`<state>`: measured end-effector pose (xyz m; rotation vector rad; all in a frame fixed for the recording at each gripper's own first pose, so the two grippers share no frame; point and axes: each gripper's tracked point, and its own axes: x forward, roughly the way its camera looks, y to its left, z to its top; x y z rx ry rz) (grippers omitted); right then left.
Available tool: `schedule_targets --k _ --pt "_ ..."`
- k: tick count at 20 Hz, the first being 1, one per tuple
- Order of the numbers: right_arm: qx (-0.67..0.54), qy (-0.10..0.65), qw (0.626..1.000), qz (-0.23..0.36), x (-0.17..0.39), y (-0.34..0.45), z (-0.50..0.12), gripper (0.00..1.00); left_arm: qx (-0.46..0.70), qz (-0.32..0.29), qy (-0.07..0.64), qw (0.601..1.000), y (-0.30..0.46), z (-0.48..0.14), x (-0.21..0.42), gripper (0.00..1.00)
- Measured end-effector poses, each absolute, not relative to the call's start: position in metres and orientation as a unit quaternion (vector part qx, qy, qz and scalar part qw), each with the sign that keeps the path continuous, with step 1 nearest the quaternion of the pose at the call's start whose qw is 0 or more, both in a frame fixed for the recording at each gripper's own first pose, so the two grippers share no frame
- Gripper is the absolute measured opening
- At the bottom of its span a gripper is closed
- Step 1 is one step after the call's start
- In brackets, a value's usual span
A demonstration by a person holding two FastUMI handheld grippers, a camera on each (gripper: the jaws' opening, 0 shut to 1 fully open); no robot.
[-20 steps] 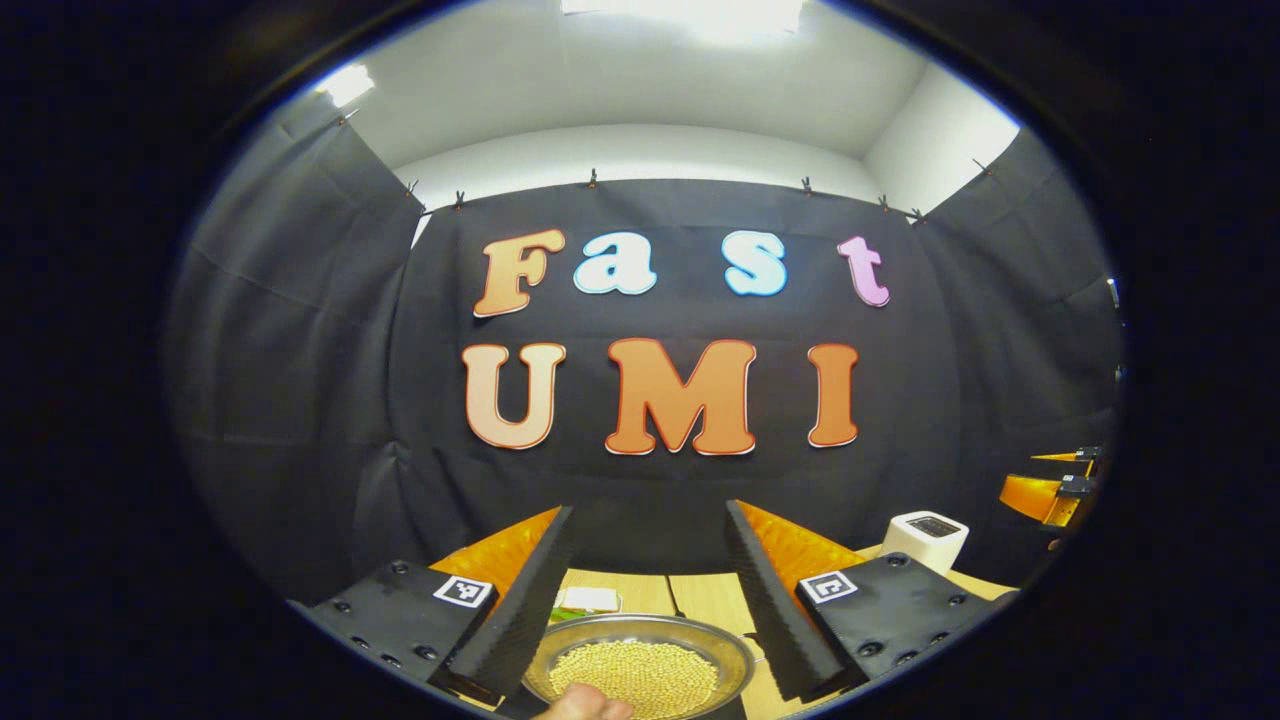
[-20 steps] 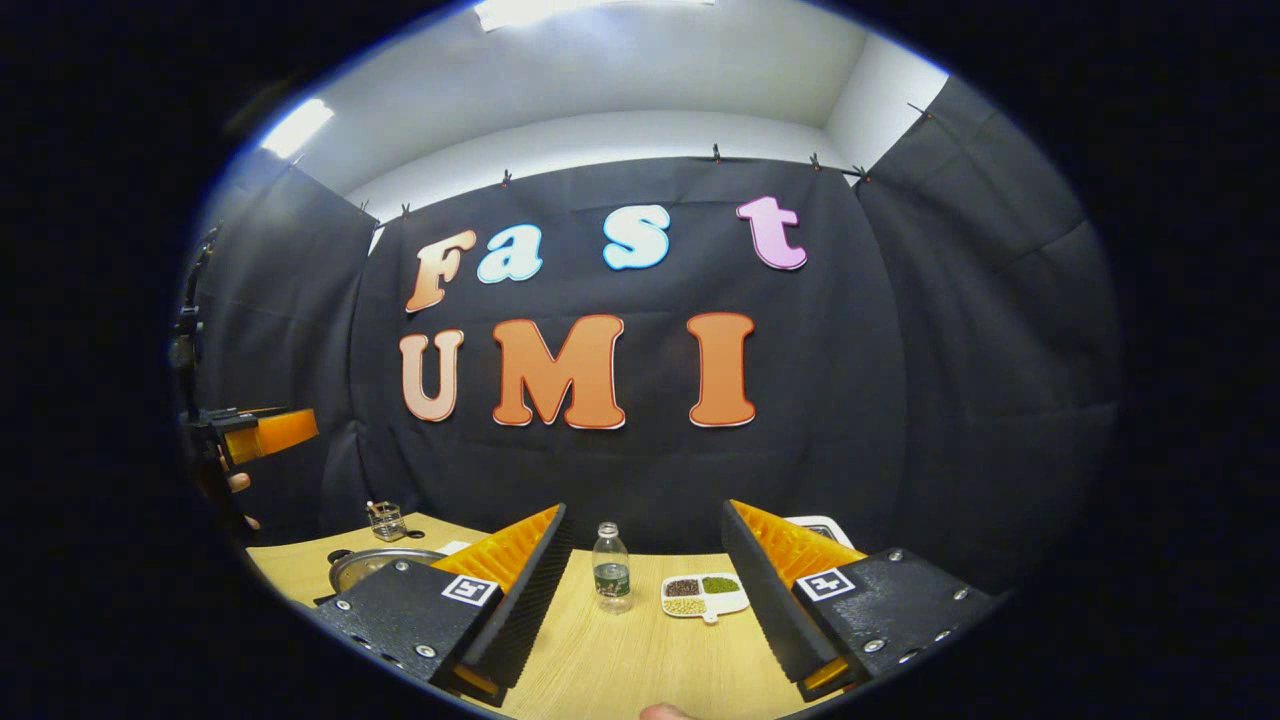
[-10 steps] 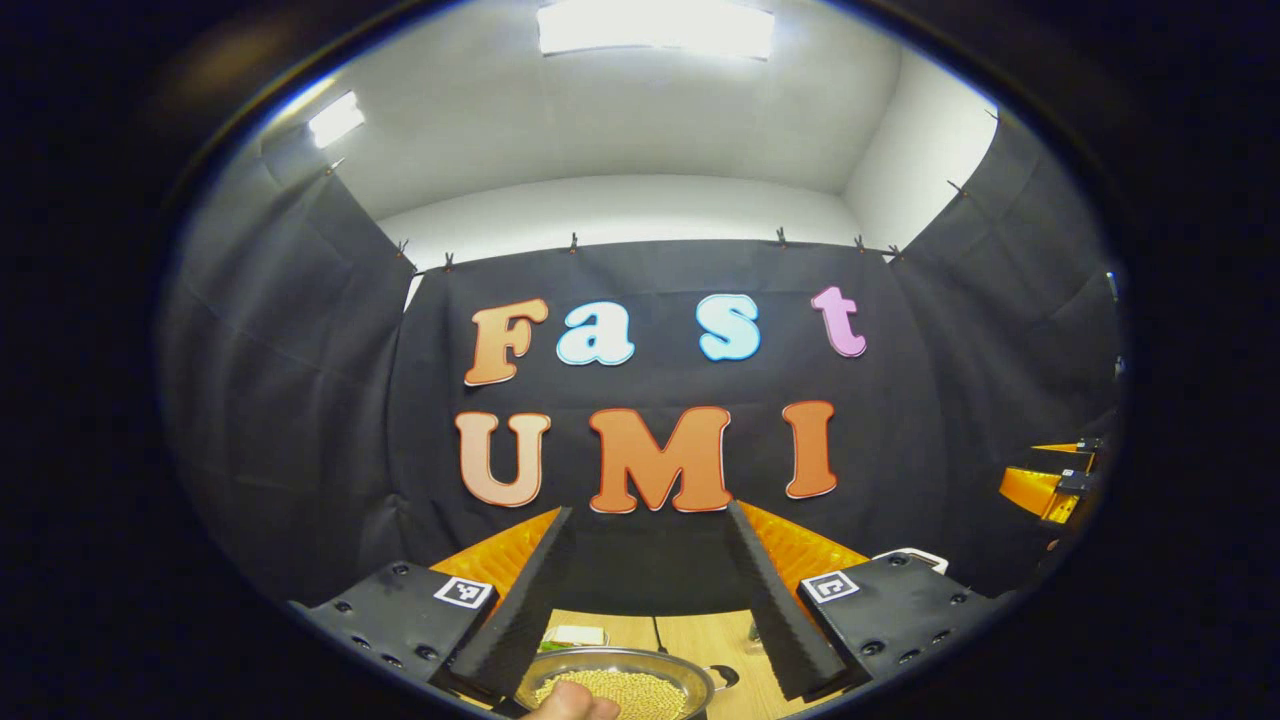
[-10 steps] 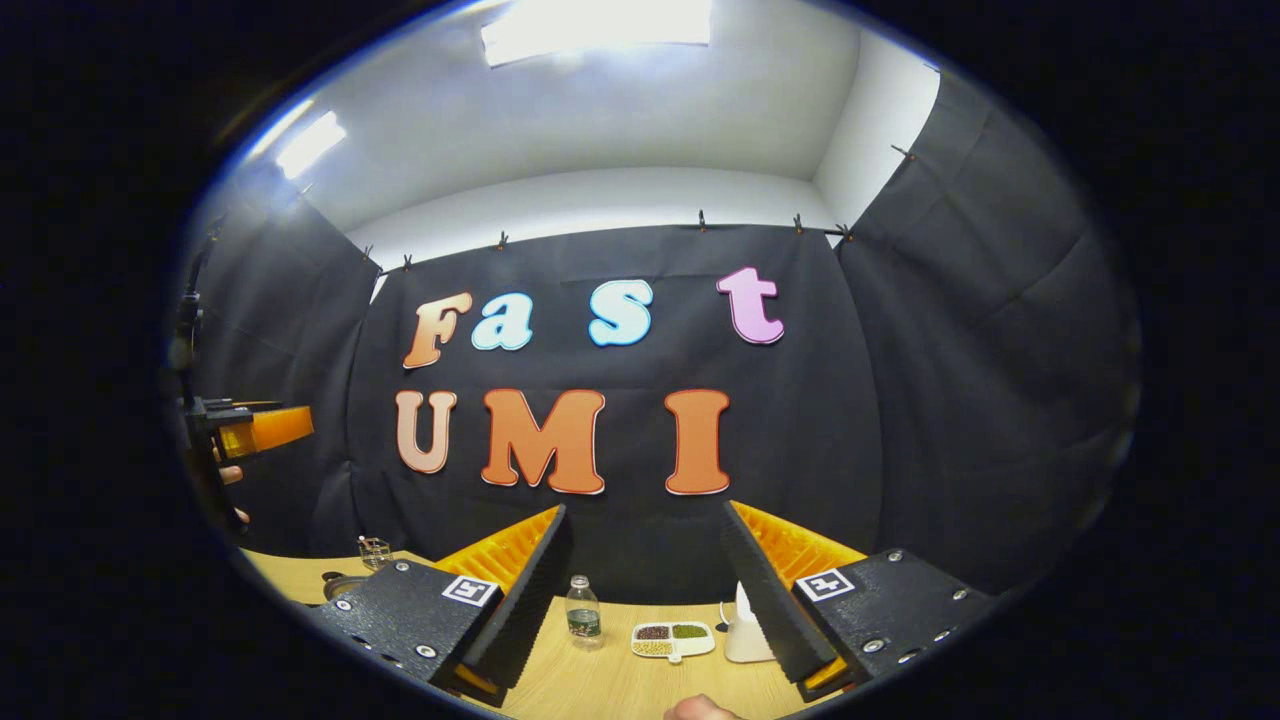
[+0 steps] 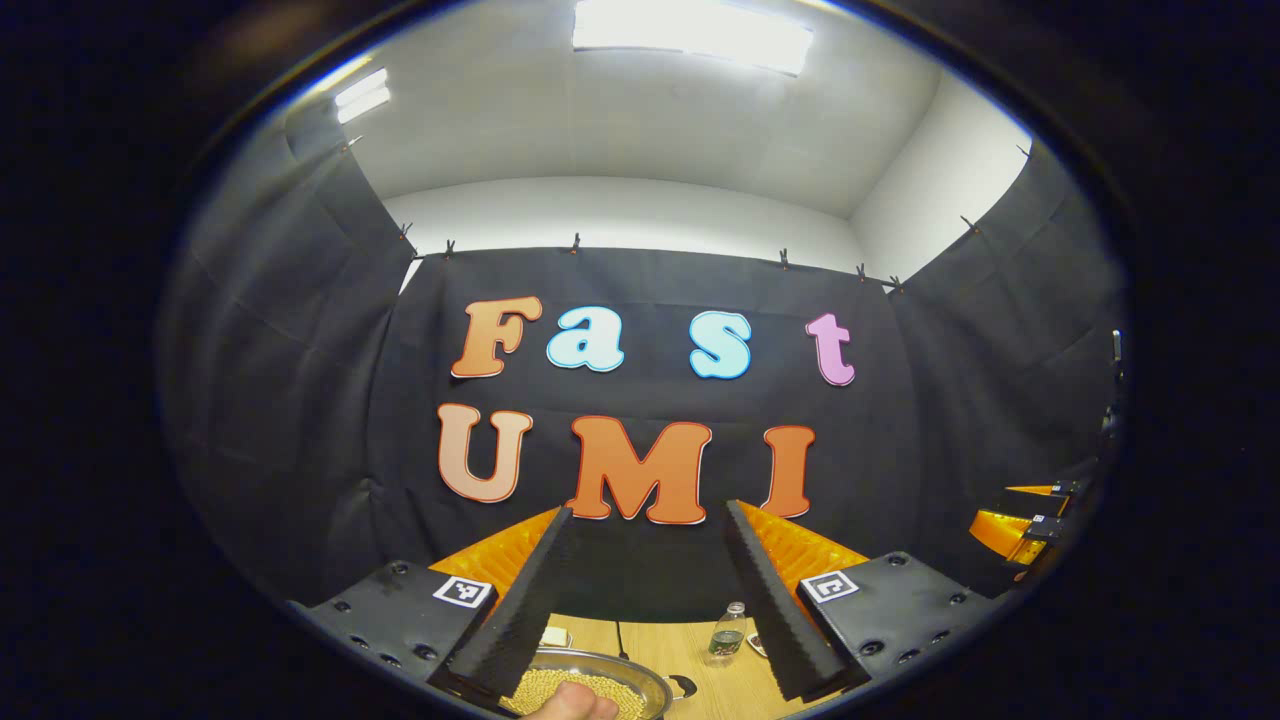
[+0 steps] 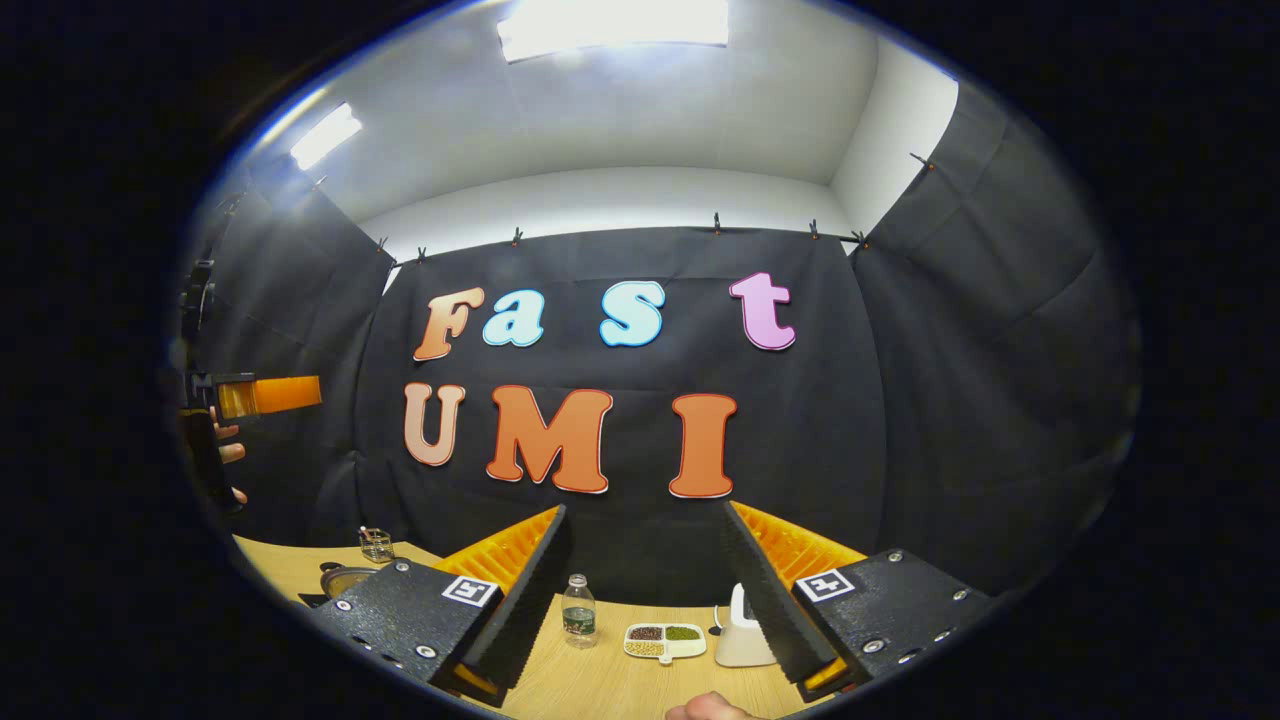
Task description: First push the handle of the pot to place it horizontally, then grasp the pot with both hands and set it on the induction cooktop.
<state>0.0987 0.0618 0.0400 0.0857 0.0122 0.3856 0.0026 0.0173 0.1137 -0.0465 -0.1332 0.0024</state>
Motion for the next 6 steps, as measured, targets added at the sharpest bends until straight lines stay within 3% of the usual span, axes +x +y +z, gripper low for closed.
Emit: schedule_targets --k 4,5,6 --pt "0.047 0.007 0.983 0.179 0.104 0.063 0.041 0.93 -0.025 -0.001 -0.070 0.997 0.018 0.110 0.001 0.99" --pt "0.043 0.004 0.984 0.174 0.108 0.066 0.042 0.98 -0.025 -0.006 -0.068 0.997 0.018 0.110 0.001 0.99" --pt "0.042 0.002 0.984 0.174 0.111 0.070 0.044 0.93 -0.023 -0.006 -0.068 0.997 0.020 0.110 0.001 0.99"
